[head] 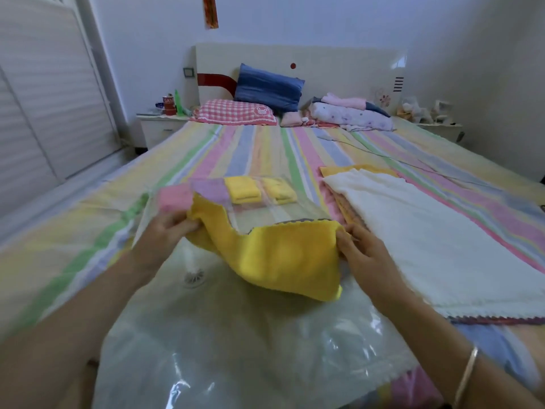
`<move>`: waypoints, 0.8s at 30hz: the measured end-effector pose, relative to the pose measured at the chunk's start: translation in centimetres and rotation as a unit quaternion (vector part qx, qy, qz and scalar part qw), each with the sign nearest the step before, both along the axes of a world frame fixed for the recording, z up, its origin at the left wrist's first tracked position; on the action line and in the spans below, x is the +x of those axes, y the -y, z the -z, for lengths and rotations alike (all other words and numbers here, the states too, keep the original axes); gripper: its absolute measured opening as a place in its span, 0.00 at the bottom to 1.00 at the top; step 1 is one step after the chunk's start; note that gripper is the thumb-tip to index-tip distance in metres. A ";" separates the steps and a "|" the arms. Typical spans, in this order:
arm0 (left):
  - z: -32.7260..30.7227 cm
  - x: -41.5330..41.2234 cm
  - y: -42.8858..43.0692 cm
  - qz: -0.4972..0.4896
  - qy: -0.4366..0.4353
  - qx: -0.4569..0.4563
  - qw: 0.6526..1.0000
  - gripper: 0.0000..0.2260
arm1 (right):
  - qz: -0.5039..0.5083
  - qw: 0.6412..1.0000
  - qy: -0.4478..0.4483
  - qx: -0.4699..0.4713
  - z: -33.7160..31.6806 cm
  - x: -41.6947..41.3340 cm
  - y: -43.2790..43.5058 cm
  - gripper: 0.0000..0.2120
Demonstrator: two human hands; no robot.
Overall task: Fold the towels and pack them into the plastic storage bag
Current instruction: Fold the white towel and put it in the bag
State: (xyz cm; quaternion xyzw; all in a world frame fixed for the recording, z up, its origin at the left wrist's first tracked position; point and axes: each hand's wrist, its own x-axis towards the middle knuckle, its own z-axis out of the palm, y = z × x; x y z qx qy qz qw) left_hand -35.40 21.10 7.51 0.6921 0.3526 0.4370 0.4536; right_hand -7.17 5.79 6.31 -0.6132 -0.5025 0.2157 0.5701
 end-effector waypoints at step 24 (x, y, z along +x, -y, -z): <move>3.4 0.8 3.2 0.031 -0.120 -0.173 0.977 0.08 | 0.182 0.906 0.274 -0.265 1.0 5.2 0.4 0.13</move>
